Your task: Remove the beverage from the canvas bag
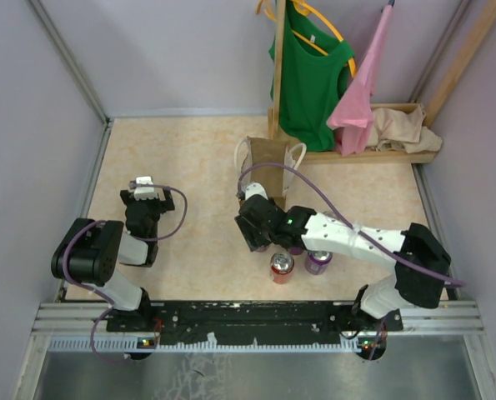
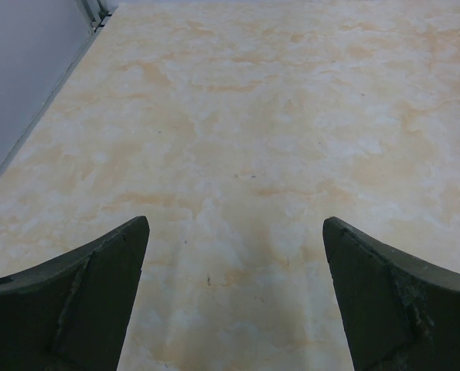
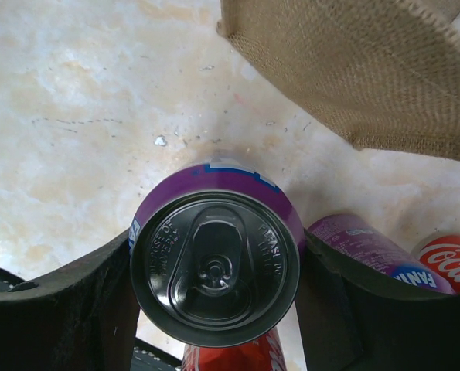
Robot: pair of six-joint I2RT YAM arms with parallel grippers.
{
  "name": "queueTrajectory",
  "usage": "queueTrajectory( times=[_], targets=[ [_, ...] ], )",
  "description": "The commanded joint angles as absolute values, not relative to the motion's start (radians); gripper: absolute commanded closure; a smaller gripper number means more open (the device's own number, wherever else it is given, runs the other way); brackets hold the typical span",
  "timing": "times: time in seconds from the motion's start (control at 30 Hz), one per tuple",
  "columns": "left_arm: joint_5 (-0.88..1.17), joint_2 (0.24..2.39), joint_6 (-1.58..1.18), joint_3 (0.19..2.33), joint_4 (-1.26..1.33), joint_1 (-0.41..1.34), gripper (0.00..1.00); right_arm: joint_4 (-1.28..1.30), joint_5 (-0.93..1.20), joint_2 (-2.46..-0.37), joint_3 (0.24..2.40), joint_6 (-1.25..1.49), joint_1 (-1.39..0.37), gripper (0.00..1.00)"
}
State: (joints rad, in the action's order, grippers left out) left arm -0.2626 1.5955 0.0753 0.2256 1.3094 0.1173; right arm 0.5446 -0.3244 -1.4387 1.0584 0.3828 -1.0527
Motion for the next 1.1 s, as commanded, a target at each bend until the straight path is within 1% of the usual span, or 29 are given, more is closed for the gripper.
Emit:
queueTrajectory(
  times=[0.0, 0.07, 0.13, 0.23, 0.37, 0.4, 0.47, 0.5, 0.6, 0.7, 0.73, 1.07],
  targets=[
    [-0.268, 1.603, 0.066, 0.219, 1.347, 0.118, 0.00, 0.459, -0.341, -1.431, 1.064, 0.408, -1.052, 1.00],
    [-0.269, 1.603, 0.065, 0.219, 1.347, 0.118, 0.00, 0.458, -0.332, -1.432, 1.054, 0.413, -1.051, 1.00],
    [-0.268, 1.603, 0.065, 0.219, 1.347, 0.117, 0.00, 0.452, -0.317, -1.434, 1.041, 0.417, -1.048, 0.94],
    [-0.268, 1.603, 0.066, 0.219, 1.346, 0.117, 0.00, 0.434, -0.293, -1.444, 1.018, 0.423, -1.041, 0.81],
    [-0.268, 1.603, 0.066, 0.219, 1.347, 0.117, 0.00, 0.422, -0.280, -1.471, 1.002, 0.428, -1.033, 0.76],
    [-0.268, 1.602, 0.066, 0.219, 1.346, 0.117, 0.00, 0.422, -0.279, -1.477, 1.000, 0.429, -1.032, 0.73],
    [-0.268, 1.603, 0.066, 0.219, 1.346, 0.117, 0.00, 0.430, -0.279, -1.487, 1.002, 0.435, -1.031, 0.60],
    [-0.268, 1.603, 0.065, 0.219, 1.347, 0.117, 0.00, 0.438, -0.279, -1.490, 1.006, 0.443, -1.031, 0.45],
    [-0.269, 1.603, 0.066, 0.219, 1.347, 0.117, 0.00, 0.456, -0.286, -1.488, 1.010, 0.452, -1.031, 0.22],
    [-0.269, 1.603, 0.066, 0.219, 1.347, 0.117, 0.00, 0.467, -0.298, -1.476, 1.015, 0.452, -1.031, 0.05],
    [-0.268, 1.603, 0.065, 0.219, 1.346, 0.117, 0.00, 0.472, -0.303, -1.471, 1.019, 0.452, -1.033, 0.01],
    [-0.268, 1.603, 0.066, 0.219, 1.347, 0.117, 0.00, 0.490, -0.334, -1.395, 1.127, 0.380, -1.032, 0.01]
  ],
)
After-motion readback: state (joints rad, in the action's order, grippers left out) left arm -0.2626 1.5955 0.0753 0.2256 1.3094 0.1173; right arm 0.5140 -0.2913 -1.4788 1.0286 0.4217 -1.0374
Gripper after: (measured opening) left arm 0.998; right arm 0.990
